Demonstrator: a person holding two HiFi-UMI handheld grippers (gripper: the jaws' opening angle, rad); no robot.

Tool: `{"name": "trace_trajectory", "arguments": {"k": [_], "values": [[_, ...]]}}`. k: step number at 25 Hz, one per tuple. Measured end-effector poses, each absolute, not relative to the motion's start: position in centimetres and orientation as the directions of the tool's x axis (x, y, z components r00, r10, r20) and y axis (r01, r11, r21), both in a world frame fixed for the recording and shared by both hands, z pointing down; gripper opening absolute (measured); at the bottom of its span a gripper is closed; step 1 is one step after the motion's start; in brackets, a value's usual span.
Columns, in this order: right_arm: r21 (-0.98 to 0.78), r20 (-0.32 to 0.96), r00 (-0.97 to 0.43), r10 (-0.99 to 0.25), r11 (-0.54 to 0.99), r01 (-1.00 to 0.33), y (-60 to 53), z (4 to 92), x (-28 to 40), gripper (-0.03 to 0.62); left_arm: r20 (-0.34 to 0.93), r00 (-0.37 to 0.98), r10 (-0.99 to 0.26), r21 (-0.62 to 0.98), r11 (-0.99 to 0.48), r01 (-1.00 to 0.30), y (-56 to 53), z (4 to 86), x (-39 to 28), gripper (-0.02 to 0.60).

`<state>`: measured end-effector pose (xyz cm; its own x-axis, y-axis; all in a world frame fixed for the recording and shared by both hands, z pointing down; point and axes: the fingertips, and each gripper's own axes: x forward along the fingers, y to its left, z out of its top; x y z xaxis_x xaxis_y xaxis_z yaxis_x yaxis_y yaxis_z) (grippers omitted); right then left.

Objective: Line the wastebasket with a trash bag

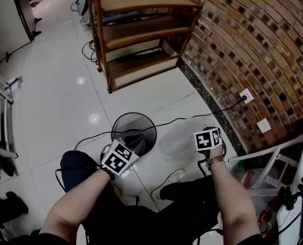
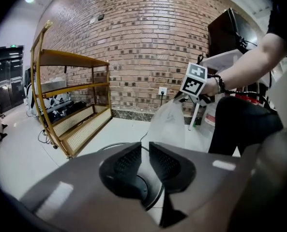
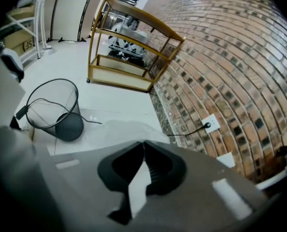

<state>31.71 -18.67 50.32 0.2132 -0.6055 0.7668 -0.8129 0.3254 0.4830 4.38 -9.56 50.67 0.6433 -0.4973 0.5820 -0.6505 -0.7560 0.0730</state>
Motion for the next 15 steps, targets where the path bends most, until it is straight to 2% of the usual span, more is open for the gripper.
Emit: {"name": "trace_trajectory", "arguments": {"k": [7, 15], "values": [[0.489, 0.749, 0.166, -0.641, 0.367, -0.791, -19.2, 44.9, 29.3, 0.003, 0.562, 0.689, -0.457, 0.23, -0.714, -0.661, -7.2, 49.6, 7.5, 0.15], [0.491, 0.7, 0.097, -0.707, 0.378, -0.785, -20.2, 37.7, 25.7, 0.003, 0.584, 0.713, -0.387, 0.424, -0.604, -0.675, -3.6, 51.5, 11.3, 0.192]]}}
